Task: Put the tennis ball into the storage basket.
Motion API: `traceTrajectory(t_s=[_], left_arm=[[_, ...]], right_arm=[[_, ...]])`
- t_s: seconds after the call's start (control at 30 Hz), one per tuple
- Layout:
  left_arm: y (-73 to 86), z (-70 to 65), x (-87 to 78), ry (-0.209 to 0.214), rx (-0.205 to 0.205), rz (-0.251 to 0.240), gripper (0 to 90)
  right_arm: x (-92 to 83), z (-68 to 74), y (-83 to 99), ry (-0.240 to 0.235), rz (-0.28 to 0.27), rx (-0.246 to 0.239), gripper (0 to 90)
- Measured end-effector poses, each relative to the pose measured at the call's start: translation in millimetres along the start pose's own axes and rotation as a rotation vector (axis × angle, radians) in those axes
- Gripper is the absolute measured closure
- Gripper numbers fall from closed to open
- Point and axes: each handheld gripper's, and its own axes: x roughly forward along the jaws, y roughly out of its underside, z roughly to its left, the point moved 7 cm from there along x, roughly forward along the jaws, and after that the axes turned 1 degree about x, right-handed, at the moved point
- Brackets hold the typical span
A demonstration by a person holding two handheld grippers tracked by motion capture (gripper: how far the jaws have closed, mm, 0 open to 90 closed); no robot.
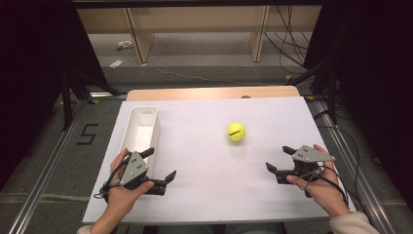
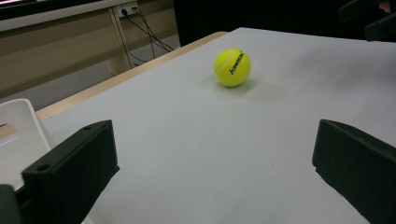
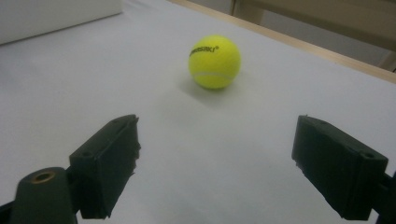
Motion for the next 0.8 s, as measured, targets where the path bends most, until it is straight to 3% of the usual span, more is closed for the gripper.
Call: traceTrajectory(t_s=[0.43,0.8], left_arm=[[-0.6,-0.2,-0.7,0.002,0.003,-0.003,0.0],[-1.0,-0.6,-0.5,0.005,0.0,-0.005,0.0]], right_arm=[[3.6,2.5,-1.8,0.003,0.001,-0.012,15.6],[20.9,-2.9,-12.3,0.026,-0.015,-0.014,15.9]])
